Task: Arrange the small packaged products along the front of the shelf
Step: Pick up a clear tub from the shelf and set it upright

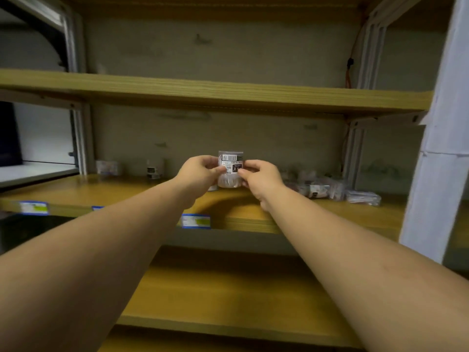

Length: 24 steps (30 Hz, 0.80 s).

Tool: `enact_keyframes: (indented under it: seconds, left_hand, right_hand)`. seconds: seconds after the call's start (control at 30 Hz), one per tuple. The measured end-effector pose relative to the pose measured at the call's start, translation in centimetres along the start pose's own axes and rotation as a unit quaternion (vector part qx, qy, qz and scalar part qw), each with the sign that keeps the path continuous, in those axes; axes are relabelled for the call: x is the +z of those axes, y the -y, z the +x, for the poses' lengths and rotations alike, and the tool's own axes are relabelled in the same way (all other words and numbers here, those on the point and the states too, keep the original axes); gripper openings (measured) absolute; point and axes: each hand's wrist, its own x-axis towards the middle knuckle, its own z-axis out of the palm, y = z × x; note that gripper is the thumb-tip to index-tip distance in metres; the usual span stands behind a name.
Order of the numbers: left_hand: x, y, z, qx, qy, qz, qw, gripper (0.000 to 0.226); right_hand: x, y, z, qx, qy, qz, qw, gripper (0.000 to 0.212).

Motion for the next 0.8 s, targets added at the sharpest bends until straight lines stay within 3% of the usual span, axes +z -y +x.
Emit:
enact_keyframes:
  seconds: [0.37, 0.67, 0.8]
  left_hand:
    - [-17.3, 6.4, 4.4, -0.012, 0.05, -0.069, 0.996, 0.03]
    - [-22.2, 10.4, 6.8, -0.024, 0.053, -0.091, 0.994, 0.022]
    - [-23.3, 10.8, 7.4, -0.024, 0.05, -0.068, 0.996, 0.03]
  right_hand:
    - [18.6, 0.6, 1.9, -0.012, -0.035, 0.016, 0.999, 0.022]
    - [24.3, -0.3, 3.7, 0.023, 0.015, 0.039, 0.999, 0.021]
    - [25.2, -0.6, 4.1, 0.038, 0.042, 0.046, 0.997, 0.024]
